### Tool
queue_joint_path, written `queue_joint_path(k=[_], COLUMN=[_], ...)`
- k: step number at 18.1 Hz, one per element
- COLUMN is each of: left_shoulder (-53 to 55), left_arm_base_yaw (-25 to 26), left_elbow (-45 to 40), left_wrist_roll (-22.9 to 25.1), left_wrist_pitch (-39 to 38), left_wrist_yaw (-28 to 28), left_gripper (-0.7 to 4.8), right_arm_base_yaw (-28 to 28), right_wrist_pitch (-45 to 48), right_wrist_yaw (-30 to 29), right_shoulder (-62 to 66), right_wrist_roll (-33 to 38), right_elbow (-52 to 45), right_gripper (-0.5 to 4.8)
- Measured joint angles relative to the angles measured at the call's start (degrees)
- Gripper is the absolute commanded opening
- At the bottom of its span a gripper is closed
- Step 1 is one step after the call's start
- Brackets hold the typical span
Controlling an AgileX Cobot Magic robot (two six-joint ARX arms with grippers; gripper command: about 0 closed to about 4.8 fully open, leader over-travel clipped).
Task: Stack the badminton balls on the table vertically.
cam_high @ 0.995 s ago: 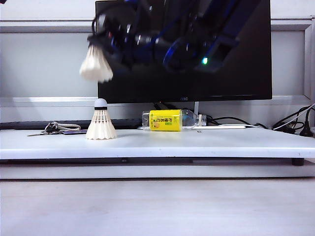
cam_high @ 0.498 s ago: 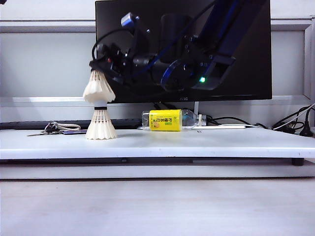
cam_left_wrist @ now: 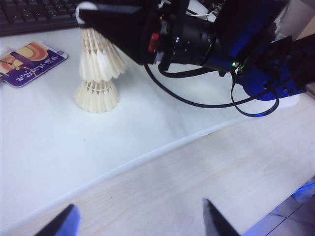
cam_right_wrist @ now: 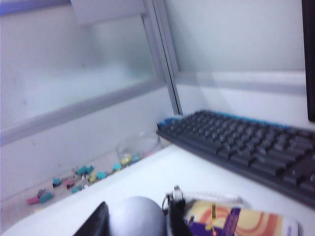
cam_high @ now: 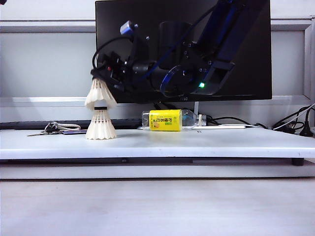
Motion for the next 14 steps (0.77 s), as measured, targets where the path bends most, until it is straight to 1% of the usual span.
queue_joint_path(k=[8, 10, 12, 14], left_shoulder=[0.00, 0.00, -0.04, -0.04], left_arm_base_yaw=[0.00, 0.00, 0.00, 0.00], left_elbow=[0.00, 0.00, 0.00, 0.00], left_wrist_roll=[0.07, 0.70, 0.87, 0.94], left_wrist_pitch=[0.00, 0.00, 0.00, 0.00], left_wrist_yaw=[0.00, 0.00, 0.02, 0.00], left_gripper=[3.36, 3.36, 3.36, 3.36], right_arm_base_yaw=[0.00, 0.00, 0.00, 0.00], right_wrist_pitch=[-1.64, -2.14, -2.99, -3.15], right_wrist_yaw=[-0.22, -0.24, -0.24, -0.24], right_shoulder=[0.00, 0.00, 0.00, 0.00], right_wrist_roll=[0.00, -0.02, -0.28, -0.63], right_elbow=[-0.02, -0.02, -0.02, -0.02], right_gripper=[1.39, 1.41, 1.58, 1.58])
